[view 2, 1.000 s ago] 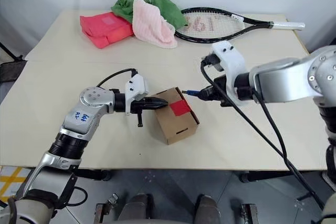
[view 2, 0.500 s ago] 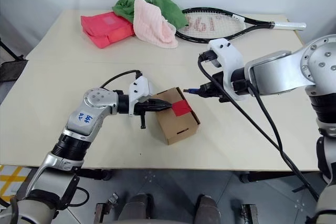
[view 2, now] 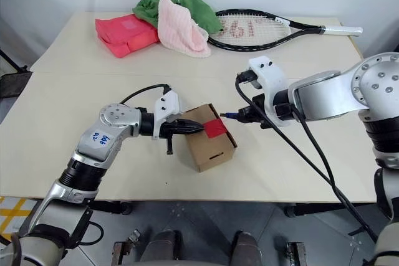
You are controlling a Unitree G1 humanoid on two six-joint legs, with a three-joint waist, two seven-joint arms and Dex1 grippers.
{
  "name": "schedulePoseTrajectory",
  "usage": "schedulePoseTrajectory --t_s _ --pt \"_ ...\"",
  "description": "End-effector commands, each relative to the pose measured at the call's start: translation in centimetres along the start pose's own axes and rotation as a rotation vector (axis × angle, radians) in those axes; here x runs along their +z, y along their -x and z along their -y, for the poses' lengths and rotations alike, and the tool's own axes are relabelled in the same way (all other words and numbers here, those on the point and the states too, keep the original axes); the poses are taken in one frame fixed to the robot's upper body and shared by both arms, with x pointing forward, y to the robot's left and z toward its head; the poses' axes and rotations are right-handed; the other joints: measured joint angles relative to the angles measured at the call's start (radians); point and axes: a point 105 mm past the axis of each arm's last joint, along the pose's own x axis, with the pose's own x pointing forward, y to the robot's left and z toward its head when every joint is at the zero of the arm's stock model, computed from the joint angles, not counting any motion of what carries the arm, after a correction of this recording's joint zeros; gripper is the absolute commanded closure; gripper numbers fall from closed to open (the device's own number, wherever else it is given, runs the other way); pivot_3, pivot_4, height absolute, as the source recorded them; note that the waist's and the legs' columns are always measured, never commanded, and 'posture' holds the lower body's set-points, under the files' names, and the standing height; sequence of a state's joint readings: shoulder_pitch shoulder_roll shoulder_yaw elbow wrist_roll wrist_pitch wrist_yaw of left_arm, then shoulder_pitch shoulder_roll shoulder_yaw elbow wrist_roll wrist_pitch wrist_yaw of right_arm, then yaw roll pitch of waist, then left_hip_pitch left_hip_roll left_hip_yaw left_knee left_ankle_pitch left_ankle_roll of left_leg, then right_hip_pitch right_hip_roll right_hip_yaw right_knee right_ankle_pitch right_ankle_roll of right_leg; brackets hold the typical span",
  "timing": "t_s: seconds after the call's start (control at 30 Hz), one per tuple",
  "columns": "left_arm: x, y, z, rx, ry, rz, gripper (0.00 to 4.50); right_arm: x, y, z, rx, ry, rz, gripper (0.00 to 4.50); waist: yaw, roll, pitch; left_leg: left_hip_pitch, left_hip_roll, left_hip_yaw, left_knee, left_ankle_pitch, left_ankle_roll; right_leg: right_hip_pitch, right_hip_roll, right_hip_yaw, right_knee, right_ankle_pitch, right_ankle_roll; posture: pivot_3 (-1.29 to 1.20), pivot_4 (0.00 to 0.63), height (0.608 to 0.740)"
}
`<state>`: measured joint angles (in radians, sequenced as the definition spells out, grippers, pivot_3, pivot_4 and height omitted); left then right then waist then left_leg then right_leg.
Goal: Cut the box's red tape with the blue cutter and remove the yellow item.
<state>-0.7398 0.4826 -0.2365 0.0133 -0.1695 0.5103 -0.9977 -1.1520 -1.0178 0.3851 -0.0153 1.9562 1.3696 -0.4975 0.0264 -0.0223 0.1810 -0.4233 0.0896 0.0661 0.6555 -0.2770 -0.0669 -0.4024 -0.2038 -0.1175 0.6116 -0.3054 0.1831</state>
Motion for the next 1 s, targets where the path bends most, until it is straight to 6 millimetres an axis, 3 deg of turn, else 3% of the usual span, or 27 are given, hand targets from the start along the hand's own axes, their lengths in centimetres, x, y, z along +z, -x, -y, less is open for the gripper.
schedulePoseTrajectory --t_s 0.03,0.4,1.0 --pt "-0.5 -0.2 0.4 -0.019 0.029 -0.039 4.47 1.3 1.1 -0.2 -0.004 0.002 0.075 4.36 0.0 0.0 0.0 0.0 0.0 0.0 0.0 0.0 0.0 0.0 0.0 0.0 0.0 0.0 0.0 0.0 0.15 0.74" --pt "0.6 1.9 -1.1 0.05 -0.001 -0.102 4.47 3.2 2.4 -0.6 0.006 0.018 0.139 4.36 -0.001 0.0 0.0 0.0 0.0 0.0 -0.001 0.0 0.0 0.0 0.0 0.0 0.0 0.0 0.0 0.0 0.15 0.74" --pt "0.1 1.4 -0.4 0.024 0.016 -0.13 4.47 1.7 0.8 -2.0 0.074 0.039 0.099 4.36 -0.001 0.0 0.0 0.0 0.0 0.0 0.0 0.0 0.0 0.0 0.0 0.0 0.0 0.0 0.0 0.0 0.15 0.74"
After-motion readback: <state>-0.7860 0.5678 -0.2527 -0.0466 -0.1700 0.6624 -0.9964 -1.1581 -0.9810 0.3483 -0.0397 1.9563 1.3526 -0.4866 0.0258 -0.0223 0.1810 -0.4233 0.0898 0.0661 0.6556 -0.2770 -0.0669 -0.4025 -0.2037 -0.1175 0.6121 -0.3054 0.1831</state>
